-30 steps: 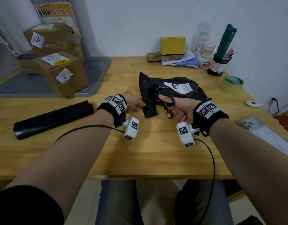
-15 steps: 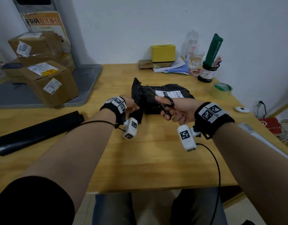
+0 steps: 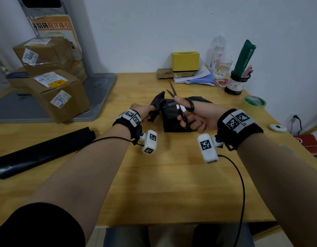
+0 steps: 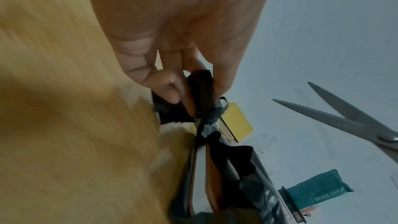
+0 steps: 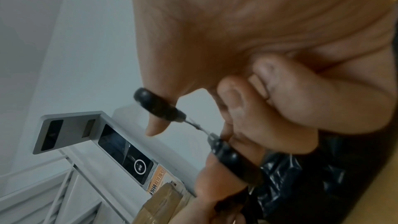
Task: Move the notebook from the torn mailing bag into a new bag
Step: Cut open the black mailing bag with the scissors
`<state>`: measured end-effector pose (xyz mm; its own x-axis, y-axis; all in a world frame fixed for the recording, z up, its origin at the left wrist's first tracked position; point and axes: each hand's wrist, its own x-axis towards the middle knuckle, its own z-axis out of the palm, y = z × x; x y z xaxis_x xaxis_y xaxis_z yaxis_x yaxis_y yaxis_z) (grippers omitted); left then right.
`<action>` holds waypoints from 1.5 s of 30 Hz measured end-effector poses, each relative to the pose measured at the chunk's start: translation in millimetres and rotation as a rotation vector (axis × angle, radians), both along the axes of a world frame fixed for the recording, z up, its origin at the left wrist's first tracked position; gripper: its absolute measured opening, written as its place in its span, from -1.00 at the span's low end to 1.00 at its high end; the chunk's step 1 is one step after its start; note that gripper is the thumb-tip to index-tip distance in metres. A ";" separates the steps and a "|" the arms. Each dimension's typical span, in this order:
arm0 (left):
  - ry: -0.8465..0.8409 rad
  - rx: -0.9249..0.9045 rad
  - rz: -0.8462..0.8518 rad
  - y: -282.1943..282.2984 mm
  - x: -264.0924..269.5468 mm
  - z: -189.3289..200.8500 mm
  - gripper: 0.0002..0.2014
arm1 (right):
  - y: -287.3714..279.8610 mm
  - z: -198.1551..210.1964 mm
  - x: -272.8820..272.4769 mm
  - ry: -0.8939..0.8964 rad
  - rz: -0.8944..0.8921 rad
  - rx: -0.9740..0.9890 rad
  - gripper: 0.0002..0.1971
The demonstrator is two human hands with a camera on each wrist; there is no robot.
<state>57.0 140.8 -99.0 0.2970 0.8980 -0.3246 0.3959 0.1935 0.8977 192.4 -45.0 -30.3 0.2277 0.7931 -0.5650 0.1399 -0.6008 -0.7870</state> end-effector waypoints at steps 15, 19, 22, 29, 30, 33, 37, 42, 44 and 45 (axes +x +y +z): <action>0.007 -0.019 -0.206 16.3 4.0 -14.4 -0.60 | 17.7 -28.2 -0.7 -0.014 0.064 -0.214 -0.16; -0.113 -0.089 -0.171 13.1 3.8 -18.3 -0.60 | 21.9 -27.1 -3.1 0.065 0.103 -0.231 -0.19; -0.208 -0.149 -0.151 14.9 0.2 -23.4 -0.55 | 28.4 -28.1 -6.0 0.093 0.114 -0.238 -0.19; -0.412 -0.299 -0.124 17.1 -9.1 -29.4 -0.52 | 45.9 -33.2 -8.7 0.177 0.095 -0.229 -0.21; -0.425 -0.321 -0.123 17.9 -10.3 -29.8 -0.53 | 47.9 -33.3 -9.2 0.185 0.090 -0.230 -0.22; -0.471 -0.379 -0.129 20.8 -12.6 -30.6 -0.54 | 49.1 -33.1 -8.2 0.203 0.085 -0.234 -0.24; -0.521 -0.421 -0.136 25.4 -13.3 -33.4 -0.55 | 38.3 -34.0 -2.3 0.218 0.083 -0.250 -0.24; -0.554 -0.433 -0.151 26.3 -14.3 -35.7 -0.55 | 31.9 -38.9 -4.2 0.247 0.084 -0.253 -0.25; -0.563 -0.427 -0.151 24.4 -15.0 -35.4 -0.55 | 38.5 -41.3 -6.3 0.282 0.067 -0.236 -0.25; -0.567 -0.422 -0.153 23.6 -15.5 -35.3 -0.56 | 43.0 -42.3 -7.6 0.299 0.054 -0.228 -0.25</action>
<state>41.5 164.4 -134.3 0.6349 0.6650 -0.3933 -0.0583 0.5489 0.8339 184.9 -2.0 -72.6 -0.0128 0.6460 -0.7632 -0.0394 -0.7630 -0.6452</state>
